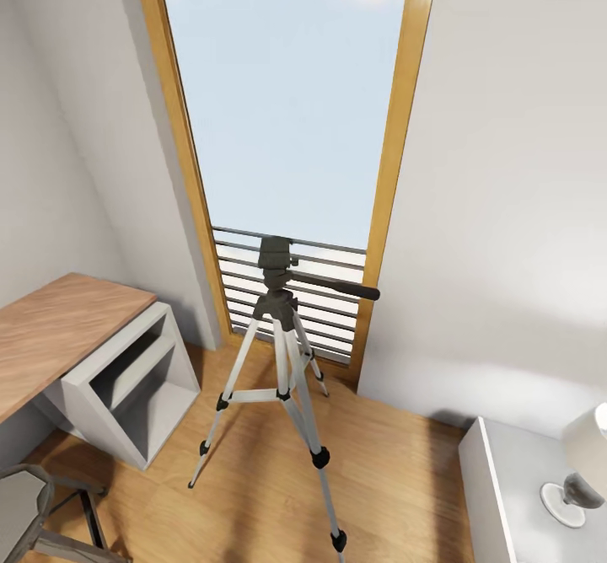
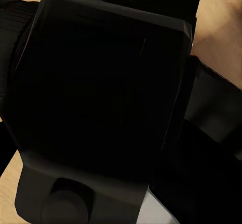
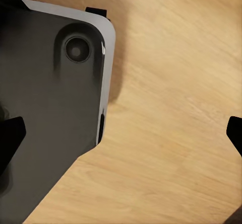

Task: Attach the digital camera to the camera tripod in the bedroom.

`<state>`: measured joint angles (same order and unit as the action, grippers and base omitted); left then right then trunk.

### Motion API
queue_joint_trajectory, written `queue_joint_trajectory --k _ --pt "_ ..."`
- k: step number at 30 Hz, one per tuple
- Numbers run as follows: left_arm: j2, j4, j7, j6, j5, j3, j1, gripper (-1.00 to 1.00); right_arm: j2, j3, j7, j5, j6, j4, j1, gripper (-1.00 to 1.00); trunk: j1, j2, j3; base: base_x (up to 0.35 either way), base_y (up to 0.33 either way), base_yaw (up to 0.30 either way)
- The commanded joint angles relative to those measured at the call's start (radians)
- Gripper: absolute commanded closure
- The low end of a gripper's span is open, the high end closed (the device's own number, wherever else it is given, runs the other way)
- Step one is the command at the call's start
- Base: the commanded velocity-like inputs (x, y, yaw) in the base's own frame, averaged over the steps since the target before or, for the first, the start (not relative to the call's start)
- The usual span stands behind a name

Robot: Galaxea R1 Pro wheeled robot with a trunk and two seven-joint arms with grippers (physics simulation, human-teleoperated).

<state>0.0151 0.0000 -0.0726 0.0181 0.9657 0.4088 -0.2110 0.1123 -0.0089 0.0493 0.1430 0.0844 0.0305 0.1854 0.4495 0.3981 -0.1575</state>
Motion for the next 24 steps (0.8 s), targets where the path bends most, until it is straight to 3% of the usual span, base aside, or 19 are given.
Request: queue_joint_trajectory --k 1,14,24 --pt "0.0 0.0 -0.004 0.002 0.007 0.008 -0.001 1.0 0.0 -0.002 0.002 0.007 0.006 0.003 0.002 -1.0 0.001 0.002 -0.002 0.0 0.0 0.0" --pt "0.001 0.0 -0.004 0.002 0.007 0.008 -0.001 1.0 0.0 -0.002 0.0 0.007 0.009 0.003 0.002 -1.0 0.001 0.002 -0.002 0.0 0.009 0.0" --pt "0.001 0.0 -0.004 0.002 0.007 0.008 -0.001 1.0 0.0 -0.002 0.0 0.006 0.01 0.003 0.002 -1.0 0.001 0.002 -0.002 0.0 0.199 0.0"
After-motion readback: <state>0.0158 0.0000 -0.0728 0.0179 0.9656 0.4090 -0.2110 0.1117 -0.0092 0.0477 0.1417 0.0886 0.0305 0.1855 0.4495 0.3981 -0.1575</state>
